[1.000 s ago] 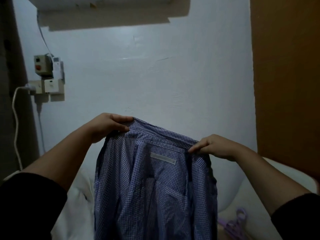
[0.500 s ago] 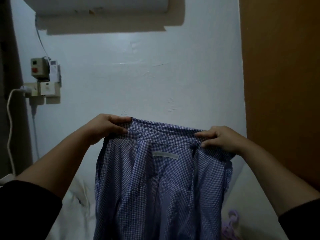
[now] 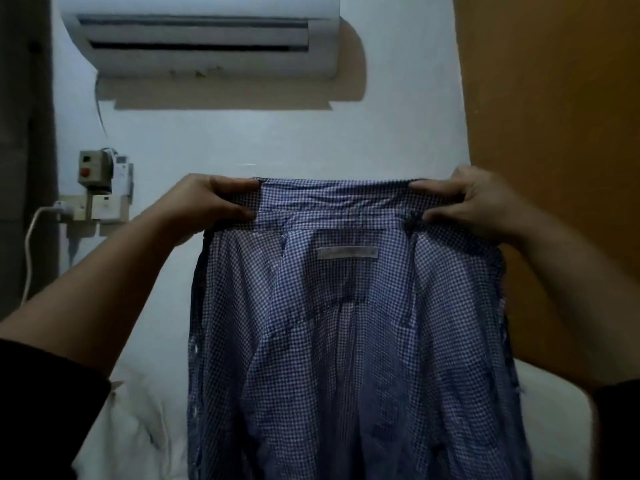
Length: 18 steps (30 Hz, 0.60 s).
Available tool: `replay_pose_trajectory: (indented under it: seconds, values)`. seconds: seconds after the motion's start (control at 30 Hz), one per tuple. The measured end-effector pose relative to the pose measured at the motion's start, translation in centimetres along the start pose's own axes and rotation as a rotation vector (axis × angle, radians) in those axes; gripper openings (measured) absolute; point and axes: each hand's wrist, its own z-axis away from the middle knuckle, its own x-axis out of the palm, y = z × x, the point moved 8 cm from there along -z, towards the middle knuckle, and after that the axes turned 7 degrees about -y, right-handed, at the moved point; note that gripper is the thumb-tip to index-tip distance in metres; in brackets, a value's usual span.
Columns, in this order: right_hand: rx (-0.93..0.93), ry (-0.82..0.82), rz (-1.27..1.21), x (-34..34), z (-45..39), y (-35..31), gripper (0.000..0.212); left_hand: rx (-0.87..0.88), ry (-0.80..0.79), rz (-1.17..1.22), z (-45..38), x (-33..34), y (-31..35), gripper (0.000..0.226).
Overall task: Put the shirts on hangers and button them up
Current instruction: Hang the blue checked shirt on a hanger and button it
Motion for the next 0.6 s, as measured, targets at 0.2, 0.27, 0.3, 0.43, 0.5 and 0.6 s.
replay_pose_trajectory:
  seconds: [0.2,0.27,0.3,0.43,0.5,0.6]
  values:
    - [0.036,-0.018,0.094,0.3,-1.7,0.6,0.048,-0.043,0.026,-0.030,-1.6,0.8,-2.0,0.056]
    - [0.064,-0.095,0.125,3.5,-1.8,2.4,0.046,-0.101,0.013,-0.104,-2.0,1.8,-4.8,0.056]
    - [0.080,-0.142,0.134,5.6,-1.6,3.5,0.045,-0.136,-0.002,-0.153,-2.1,2.6,-6.7,0.056]
    - [0.188,-0.369,0.149,16.8,1.2,9.3,0.046,-0.288,-0.126,-0.331,-1.1,7.3,-16.3,0.055]
    - [0.255,-0.493,0.128,23.2,3.7,12.4,0.047,-0.375,-0.202,-0.356,0.4,10.4,-22.2,0.055]
    - [0.374,-0.648,0.055,32.2,8.8,16.6,0.048,-0.465,-0.291,-0.404,3.7,15.4,-31.3,0.055]
